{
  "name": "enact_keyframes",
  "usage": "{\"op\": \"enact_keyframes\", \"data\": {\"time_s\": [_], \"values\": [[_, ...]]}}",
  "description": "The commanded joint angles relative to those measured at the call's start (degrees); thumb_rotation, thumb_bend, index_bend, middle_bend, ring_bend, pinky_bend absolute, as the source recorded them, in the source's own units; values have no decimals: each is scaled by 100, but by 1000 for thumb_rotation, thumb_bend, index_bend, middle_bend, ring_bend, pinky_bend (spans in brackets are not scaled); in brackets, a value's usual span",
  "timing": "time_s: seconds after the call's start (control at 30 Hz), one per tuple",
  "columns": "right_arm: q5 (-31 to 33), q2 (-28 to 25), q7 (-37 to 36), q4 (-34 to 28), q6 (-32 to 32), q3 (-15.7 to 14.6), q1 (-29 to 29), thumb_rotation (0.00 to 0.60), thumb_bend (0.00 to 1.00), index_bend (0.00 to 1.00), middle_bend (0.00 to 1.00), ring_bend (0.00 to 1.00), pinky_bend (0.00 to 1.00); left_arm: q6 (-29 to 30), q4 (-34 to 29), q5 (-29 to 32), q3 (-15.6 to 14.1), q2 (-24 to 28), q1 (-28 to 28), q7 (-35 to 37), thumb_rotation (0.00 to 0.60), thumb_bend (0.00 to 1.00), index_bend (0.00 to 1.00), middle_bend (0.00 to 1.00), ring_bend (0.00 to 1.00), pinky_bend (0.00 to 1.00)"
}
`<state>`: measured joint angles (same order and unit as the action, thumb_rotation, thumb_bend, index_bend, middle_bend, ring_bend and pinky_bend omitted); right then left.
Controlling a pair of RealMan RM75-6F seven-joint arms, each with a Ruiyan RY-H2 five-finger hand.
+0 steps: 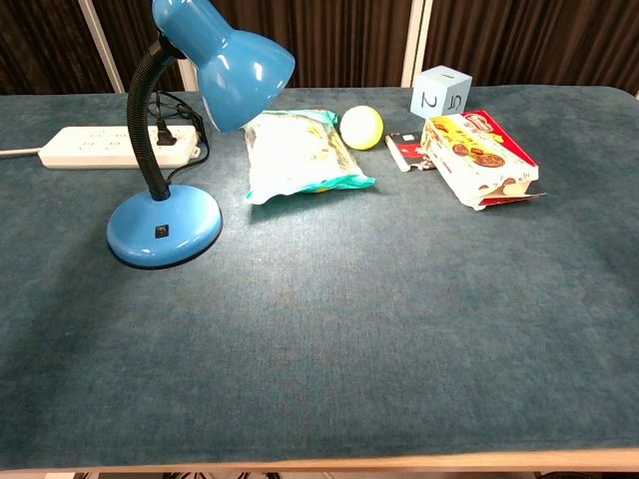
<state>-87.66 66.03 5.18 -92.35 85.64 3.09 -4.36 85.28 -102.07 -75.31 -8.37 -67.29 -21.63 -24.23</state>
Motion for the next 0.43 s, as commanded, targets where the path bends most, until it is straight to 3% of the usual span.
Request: {"op": "enact_keyframes", "data": {"time_s": [0.03, 0.23, 0.43], "values": [[7, 8, 23, -4, 4, 3, 2, 600, 235, 0, 0, 0, 0, 587, 613, -482, -262, 171, 547, 761, 600, 126, 0, 0, 0, 8], [22, 21, 55, -21, 1, 9, 2, 600, 235, 0, 0, 0, 0, 618, 960, -512, -187, 174, 836, 1460, 600, 126, 0, 0, 0, 8], [42, 13, 44, -10, 6, 13, 11, 600, 235, 0, 0, 0, 0, 421, 920, -574, -72, 169, 862, 1493, 600, 126, 0, 0, 0, 8]]}}
